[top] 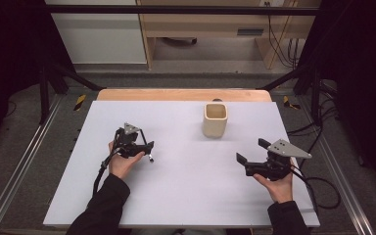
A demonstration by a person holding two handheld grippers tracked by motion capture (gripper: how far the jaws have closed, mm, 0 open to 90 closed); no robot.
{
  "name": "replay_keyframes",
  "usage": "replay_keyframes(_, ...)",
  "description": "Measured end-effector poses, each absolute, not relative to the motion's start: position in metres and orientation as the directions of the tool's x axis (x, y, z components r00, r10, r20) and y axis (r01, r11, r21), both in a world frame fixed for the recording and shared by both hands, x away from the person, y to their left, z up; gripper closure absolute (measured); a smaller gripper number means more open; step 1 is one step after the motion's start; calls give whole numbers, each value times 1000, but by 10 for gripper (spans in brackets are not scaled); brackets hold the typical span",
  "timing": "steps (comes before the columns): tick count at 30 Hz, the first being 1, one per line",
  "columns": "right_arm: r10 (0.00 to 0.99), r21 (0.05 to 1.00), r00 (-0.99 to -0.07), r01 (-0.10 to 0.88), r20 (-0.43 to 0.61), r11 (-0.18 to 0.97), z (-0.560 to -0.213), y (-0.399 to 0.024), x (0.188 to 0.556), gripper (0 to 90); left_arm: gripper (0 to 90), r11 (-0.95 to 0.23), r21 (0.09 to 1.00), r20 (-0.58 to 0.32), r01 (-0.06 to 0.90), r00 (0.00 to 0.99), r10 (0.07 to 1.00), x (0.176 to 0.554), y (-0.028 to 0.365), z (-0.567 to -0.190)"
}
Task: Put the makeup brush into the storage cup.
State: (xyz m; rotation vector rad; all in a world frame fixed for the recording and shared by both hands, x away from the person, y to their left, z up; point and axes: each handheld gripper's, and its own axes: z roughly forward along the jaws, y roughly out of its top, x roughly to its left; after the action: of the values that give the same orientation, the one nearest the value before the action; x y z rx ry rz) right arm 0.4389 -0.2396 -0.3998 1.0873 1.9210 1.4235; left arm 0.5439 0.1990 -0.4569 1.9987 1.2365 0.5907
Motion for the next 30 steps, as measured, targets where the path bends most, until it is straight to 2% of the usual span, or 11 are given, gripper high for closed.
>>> replay_keyframes(3, 833, 945, -550, 301, 62, 128, -400, -239, 439, 45, 325, -298, 757, 25, 581, 431, 902, 545, 198, -459)
replay_keyframes(6, 832, 945, -552, 298, 59, 131, -400, -240, 439, 45, 364, -305, 751, 31, 585, 430, 902, 546, 198, -461)
replay_keyframes(8, 831, 946, -554, 295, 57, 132, -400, -240, 439, 45, 418, -324, 738, 25, 591, 456, 890, 548, 197, -465)
replay_keyframes(14, 831, 946, -554, 297, 60, 130, -399, -240, 439, 45, 432, -357, 731, 64, 582, 462, 885, 550, 193, -470)
replay_keyframes(20, 830, 946, -554, 297, 61, 129, -399, -240, 439, 46, 447, -355, 722, 38, 594, 478, 877, 551, 192, -473)
replay_keyframes(30, 831, 946, -553, 299, 66, 124, -399, -241, 438, 46, 539, -349, 701, 22, 622, 470, 882, 551, 189, -475)
